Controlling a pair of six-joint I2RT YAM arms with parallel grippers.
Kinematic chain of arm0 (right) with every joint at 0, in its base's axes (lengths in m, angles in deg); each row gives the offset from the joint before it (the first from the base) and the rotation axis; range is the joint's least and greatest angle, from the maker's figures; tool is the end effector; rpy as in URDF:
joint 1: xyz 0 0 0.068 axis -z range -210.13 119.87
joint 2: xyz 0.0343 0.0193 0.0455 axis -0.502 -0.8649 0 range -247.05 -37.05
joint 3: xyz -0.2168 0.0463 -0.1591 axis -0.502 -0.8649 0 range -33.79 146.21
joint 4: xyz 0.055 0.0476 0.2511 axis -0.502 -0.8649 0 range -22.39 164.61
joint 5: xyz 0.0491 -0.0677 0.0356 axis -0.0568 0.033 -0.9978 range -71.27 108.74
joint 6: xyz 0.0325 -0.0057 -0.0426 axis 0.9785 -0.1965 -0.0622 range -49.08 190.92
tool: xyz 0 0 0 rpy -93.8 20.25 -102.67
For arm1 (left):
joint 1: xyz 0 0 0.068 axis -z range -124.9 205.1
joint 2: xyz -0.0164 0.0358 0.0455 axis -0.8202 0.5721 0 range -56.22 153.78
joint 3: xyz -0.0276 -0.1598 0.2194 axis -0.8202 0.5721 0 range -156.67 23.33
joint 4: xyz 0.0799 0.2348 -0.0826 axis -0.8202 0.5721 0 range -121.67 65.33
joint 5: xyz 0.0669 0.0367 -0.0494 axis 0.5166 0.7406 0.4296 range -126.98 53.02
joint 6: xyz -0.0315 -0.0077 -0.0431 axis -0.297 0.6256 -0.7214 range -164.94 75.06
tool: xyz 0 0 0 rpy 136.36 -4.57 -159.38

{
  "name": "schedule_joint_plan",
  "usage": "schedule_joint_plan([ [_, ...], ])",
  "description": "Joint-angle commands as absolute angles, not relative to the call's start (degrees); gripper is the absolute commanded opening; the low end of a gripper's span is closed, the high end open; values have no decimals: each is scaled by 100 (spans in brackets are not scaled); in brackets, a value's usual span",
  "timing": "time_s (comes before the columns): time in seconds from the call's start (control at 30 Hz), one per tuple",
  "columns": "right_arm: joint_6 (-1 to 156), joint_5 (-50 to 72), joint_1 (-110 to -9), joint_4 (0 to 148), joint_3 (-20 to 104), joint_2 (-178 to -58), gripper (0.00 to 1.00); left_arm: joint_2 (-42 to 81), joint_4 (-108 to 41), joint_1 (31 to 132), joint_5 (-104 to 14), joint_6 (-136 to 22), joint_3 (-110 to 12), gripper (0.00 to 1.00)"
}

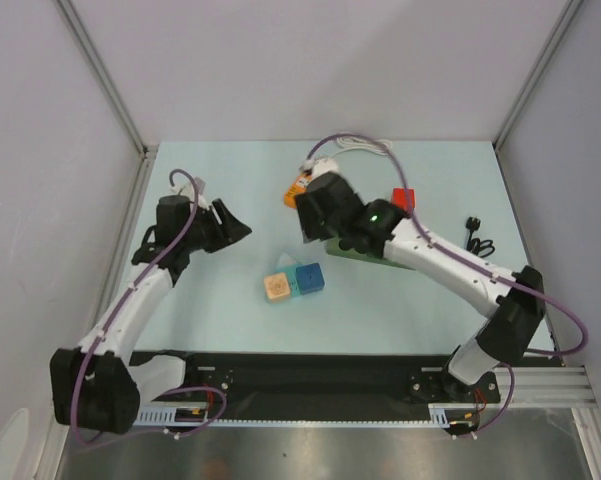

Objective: Insert the plug

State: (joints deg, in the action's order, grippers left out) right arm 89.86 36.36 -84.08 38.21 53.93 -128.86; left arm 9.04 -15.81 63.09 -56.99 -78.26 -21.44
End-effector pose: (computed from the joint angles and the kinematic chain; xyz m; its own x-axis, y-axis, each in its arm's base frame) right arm 0.2200 0.2839 0.3499 -0.5675 -0.2540 -0.7832 -0.4766 0.8770 0.0609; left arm 0.2424 -0.0463 0.2601 -0.7121 -0.4212 -0.5617 0.0149 0.7908 -0.6118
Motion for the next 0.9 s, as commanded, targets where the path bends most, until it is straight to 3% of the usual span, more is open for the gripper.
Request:
schedule_joint_plan([
  [0.0, 8964, 3754, -7498, 3374, 5542, -12697, 65, 347, -1270, 6494, -5579, -6845, -2746, 63],
  [0.07, 8929, 3623, -6812, 3400, 5541, -12810, 78, 364, -813, 6810, -5185, -6613, -3159, 76],
  [0.1, 8877, 3379, -6601, 3444, 5559, -12863, 84, 399, -672, 6881, -5061, -6508, -3317, 78],
  [0.13, 8841, 3289, -6173, 3514, 5603, -12951, 96, 399, -662, 6968, -5104, -6481, -3362, 79],
  [0.17, 8823, 3245, -5994, 3550, 5647, -13169, 99, 399, -645, 6978, -5130, -6489, -3388, 80],
  [0.27, 8806, 3060, -5327, 3577, 5971, -13783, 100, 486, -644, 7083, -5183, -6569, -3529, 84],
  [0.53, 8393, 3262, -4718, 3541, 7025, -15244, 99, 1374, -574, 7136, -5464, -6630, -4127, 96],
  [0.87, 7848, 4000, -4454, 3524, 7651, -16246, 100, 1928, -697, 7145, -5561, -6569, -4320, 93],
])
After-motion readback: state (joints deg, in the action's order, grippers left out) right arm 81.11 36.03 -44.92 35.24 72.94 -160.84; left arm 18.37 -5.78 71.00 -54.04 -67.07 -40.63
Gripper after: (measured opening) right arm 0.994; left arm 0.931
